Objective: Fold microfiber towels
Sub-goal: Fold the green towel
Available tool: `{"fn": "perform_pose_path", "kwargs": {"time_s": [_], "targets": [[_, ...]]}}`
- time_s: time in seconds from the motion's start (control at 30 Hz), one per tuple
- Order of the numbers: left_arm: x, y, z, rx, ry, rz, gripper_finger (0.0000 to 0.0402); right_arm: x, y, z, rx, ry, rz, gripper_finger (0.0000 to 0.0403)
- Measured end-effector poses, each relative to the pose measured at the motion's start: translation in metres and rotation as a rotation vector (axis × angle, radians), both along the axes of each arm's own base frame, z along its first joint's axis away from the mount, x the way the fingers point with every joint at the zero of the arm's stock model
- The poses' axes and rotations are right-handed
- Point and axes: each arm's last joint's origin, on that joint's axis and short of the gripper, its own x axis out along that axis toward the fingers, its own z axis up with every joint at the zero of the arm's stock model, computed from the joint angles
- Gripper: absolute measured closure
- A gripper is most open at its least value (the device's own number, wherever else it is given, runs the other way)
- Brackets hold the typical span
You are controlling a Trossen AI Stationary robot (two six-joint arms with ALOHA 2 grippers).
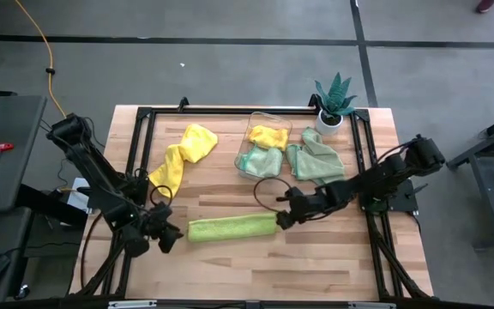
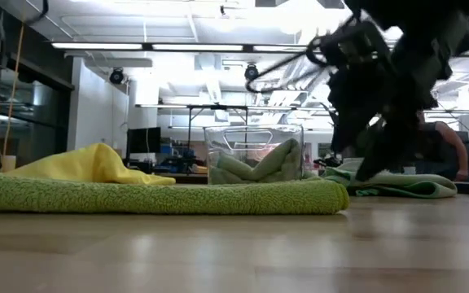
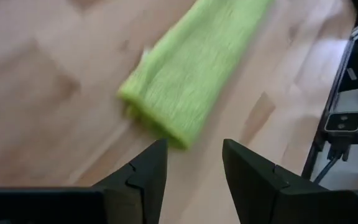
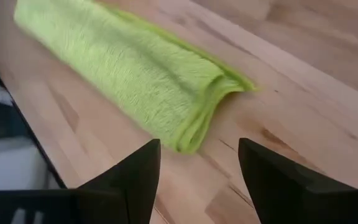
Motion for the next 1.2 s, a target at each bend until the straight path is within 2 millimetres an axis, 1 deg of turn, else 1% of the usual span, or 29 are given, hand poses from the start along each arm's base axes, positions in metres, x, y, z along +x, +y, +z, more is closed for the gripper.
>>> {"fn": "perform_pose_path", "kwargs": {"time_s": [0.1, 0.2, 0.3, 0.47, 0.67, 0.93, 1.1, 1.2], "targets": [[-0.003, 0.002, -0.014, -0.083, 0.029, 0.032, 0.0256, -0.005, -0.001, -0.014, 0.066, -0.012, -0.076, 0.0194], [-0.007, 0.007, -0.021, -0.096, 0.046, 0.071, 0.0256, -0.007, -0.002, -0.022, 0.078, 0.006, -0.105, 0.0194], [-0.008, 0.010, -0.025, -0.093, 0.066, 0.085, 0.0256, -0.004, -0.001, -0.028, 0.084, 0.006, -0.111, 0.0194], [-0.007, 0.012, -0.033, -0.127, 0.173, 0.078, 0.0256, 0.010, 0.005, -0.037, 0.100, -0.018, -0.102, 0.0194], [-0.002, 0.011, -0.042, -0.144, 0.242, 0.078, 0.0256, 0.020, 0.007, -0.038, 0.063, -0.029, -0.135, 0.0194], [0.010, 0.010, -0.048, -0.122, 0.223, 0.063, 0.0257, 0.023, 0.007, -0.041, 0.087, -0.028, -0.185, 0.0194], [0.020, 0.017, -0.048, -0.114, 0.212, 0.045, 0.0257, 0.024, 0.007, -0.043, 0.108, -0.023, -0.211, 0.0195], [0.025, 0.023, -0.049, -0.092, 0.210, 0.053, 0.0266, 0.024, 0.007, -0.043, 0.103, -0.022, -0.218, 0.0210]]}}
